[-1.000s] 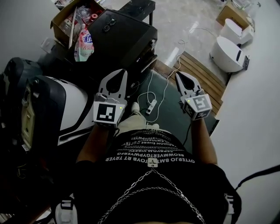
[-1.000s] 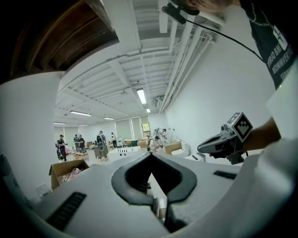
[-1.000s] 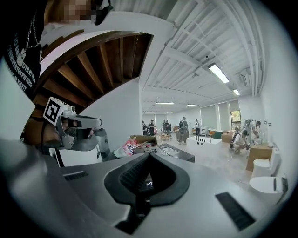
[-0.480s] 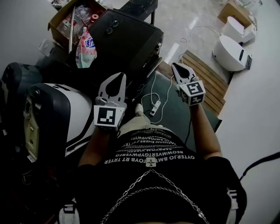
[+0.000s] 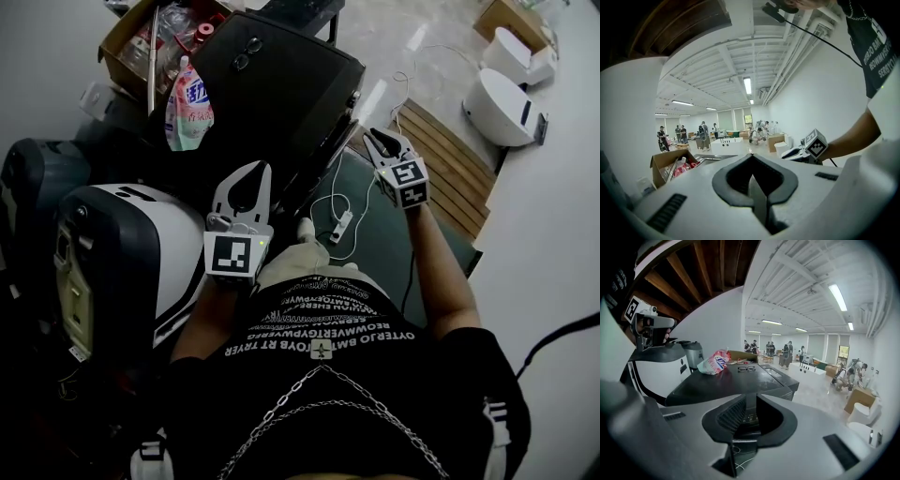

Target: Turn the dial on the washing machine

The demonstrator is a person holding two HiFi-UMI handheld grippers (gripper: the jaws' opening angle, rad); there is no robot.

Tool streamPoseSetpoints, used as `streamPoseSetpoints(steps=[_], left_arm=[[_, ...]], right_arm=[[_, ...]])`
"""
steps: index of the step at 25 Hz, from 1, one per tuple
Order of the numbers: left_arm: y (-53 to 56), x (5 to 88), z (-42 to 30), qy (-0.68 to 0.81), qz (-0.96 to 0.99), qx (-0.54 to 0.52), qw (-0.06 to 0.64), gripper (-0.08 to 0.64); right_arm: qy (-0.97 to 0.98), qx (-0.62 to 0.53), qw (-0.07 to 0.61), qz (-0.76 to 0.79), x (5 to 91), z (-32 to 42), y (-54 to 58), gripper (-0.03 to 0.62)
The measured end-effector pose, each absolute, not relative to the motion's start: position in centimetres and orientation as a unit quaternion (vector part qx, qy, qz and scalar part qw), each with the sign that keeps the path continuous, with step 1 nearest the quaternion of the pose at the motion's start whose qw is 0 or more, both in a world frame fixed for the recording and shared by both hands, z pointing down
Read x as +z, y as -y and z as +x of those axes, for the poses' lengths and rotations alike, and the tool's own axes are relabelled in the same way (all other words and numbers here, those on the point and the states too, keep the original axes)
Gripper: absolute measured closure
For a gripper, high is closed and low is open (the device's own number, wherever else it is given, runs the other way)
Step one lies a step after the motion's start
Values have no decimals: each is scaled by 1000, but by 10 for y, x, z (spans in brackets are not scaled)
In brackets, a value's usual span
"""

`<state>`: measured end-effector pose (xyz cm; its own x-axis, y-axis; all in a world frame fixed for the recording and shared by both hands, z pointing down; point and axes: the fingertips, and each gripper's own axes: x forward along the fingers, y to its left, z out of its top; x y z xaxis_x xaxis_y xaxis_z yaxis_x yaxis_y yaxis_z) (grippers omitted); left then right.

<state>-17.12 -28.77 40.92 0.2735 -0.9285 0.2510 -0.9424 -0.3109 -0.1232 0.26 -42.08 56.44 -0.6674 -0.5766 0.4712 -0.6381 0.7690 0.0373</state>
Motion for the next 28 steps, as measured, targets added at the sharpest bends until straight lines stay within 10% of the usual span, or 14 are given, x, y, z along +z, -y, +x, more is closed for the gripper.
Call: streamPoseSetpoints(steps=[28], left_arm=[[369, 395, -141, 633, 765, 108, 44, 554]], right_arm=[[917, 49, 306, 252, 600, 9, 498, 453]])
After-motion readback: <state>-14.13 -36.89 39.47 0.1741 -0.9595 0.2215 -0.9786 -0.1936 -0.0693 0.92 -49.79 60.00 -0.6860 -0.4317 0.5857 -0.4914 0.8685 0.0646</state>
